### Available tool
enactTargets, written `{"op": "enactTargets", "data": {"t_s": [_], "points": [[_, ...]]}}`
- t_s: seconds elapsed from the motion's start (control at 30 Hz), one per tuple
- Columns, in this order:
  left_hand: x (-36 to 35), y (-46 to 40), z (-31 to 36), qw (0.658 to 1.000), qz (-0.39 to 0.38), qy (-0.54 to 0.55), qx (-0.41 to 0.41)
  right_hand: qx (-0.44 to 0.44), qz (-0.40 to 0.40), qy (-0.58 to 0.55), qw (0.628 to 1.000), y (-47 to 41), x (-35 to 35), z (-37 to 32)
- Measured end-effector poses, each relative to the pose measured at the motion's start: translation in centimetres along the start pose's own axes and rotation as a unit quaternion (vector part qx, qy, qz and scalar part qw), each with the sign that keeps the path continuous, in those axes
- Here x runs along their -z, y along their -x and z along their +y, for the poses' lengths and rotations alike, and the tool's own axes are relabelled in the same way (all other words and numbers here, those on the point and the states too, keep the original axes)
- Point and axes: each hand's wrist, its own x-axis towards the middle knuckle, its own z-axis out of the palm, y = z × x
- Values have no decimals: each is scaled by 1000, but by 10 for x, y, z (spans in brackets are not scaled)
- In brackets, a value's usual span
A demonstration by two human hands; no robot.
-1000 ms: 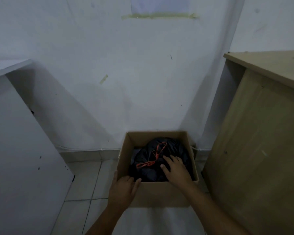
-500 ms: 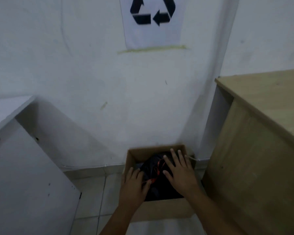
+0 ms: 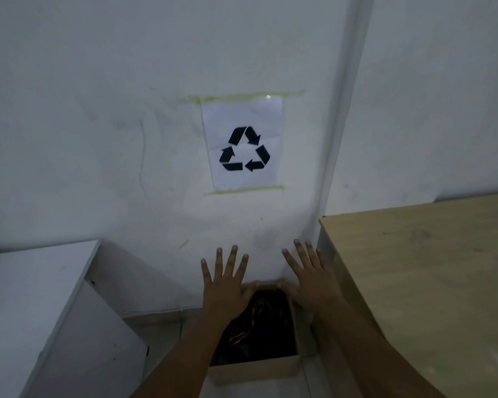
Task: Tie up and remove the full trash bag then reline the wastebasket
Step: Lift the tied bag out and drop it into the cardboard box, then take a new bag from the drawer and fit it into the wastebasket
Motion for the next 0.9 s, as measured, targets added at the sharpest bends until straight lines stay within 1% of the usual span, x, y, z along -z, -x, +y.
{"op": "enactTargets", "data": {"t_s": [0.2, 0.37, 0.53, 0.67, 0.77, 0.9], "points": [[125, -16, 34, 1000, 6, -6, 12, -13, 19, 1, 1000, 18, 135, 26], [226, -3, 59, 1000, 19, -18, 9, -2, 42, 9, 999, 51, 235, 50], [304, 16, 92, 999, 30, -27, 3, -12, 56, 20, 998, 95, 323, 71], [342, 42, 118, 996, 52, -45, -50, -32, 77, 35, 996, 142, 361, 88], [353, 66, 132, 993, 55, -45, -95, -35, 79, 64, 994, 180, 371, 98], [364, 89, 160, 995, 22, -22, -98, -21, 62, 83, 994, 231, 370, 115]]}}
